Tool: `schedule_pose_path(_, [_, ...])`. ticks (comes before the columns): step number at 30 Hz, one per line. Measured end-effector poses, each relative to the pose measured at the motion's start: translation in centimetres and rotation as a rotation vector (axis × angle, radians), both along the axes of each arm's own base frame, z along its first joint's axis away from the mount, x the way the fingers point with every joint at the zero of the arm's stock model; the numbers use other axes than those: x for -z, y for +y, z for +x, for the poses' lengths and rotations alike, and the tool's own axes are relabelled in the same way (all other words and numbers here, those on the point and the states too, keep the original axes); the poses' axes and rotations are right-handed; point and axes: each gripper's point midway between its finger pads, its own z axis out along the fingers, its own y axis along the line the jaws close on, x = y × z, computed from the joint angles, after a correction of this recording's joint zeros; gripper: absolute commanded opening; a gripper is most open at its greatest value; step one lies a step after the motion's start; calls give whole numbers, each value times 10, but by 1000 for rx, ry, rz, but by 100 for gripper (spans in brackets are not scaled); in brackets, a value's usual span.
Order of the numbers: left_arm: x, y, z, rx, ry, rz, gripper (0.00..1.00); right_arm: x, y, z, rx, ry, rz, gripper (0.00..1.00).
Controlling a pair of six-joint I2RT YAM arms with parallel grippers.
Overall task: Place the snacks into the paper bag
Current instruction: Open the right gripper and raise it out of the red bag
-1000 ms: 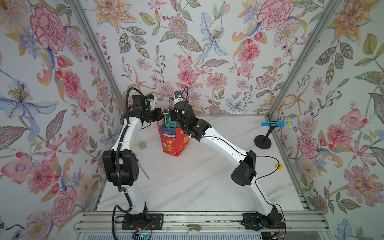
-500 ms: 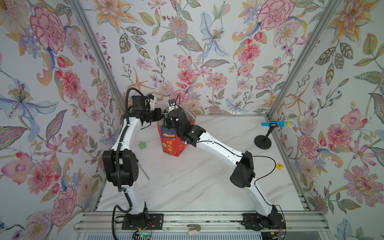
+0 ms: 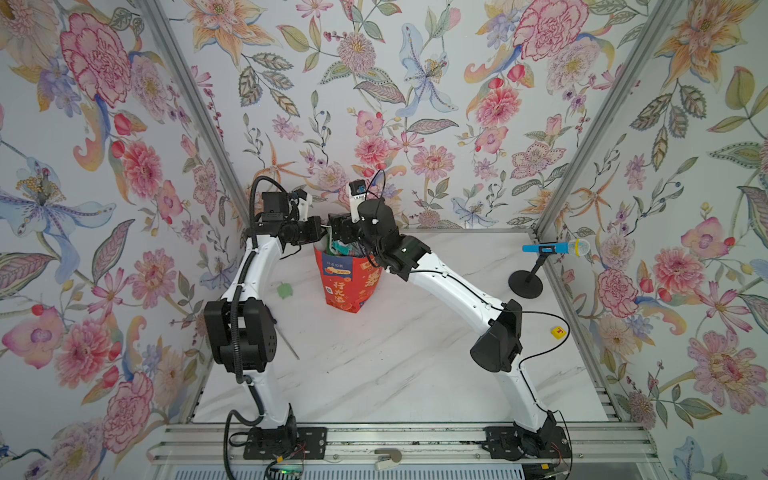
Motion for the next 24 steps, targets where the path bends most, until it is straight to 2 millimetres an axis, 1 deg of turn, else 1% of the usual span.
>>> schedule_pose_path(3, [0, 0, 0, 0, 0, -1, 8, -45, -23, -7, -27, -34, 65, 99])
schedule_pose_path(5, [0, 0, 0, -2, 0, -4, 18, -68, -41, -10, -31, -50, 97, 99])
schedule_pose_path(6, [-1, 0, 1, -4, -1, -6, 23, -77, -52, -11, -30, -52, 110, 99])
schedule_pose_path(7, [-1, 0, 1, -7, 0, -9, 28, -82, -62, -10, -25, -51, 116, 99])
schedule_pose_path(8, [-2, 0, 0, -9, 2, -12, 34, -86, -75, -9, -16, -44, 123, 99])
schedule_pose_path(9, [-2, 0, 1, -9, 3, -13, 40, -85, -86, -7, -7, -34, 124, 99])
schedule_pose_path(11, [-2, 0, 0, -12, 5, -18, 49, -80, -104, -1, 16, -12, 122, 99])
schedule_pose_path(13, [-4, 0, 1, -13, -3, -21, 53, -68, -116, 5, 36, 19, 109, 99])
schedule_pose_path(14, [-8, 1, 1, -12, -13, -23, 54, -57, -119, 9, 42, 41, 98, 99])
schedule_pose_path(17, [-19, 2, 0, -6, -45, -34, 61, -27, -124, 15, 51, 103, 68, 99])
schedule_pose_path(20, [-31, 2, -1, -7, -72, -47, 74, 0, -127, 19, 55, 157, 41, 99])
schedule_pose_path(21, [-34, 2, -2, -5, -79, -51, 79, 6, -128, 20, 57, 171, 33, 99])
schedule_pose_path(24, [-36, 2, -4, -1, -83, -61, 90, 15, -134, 22, 59, 196, 32, 99])
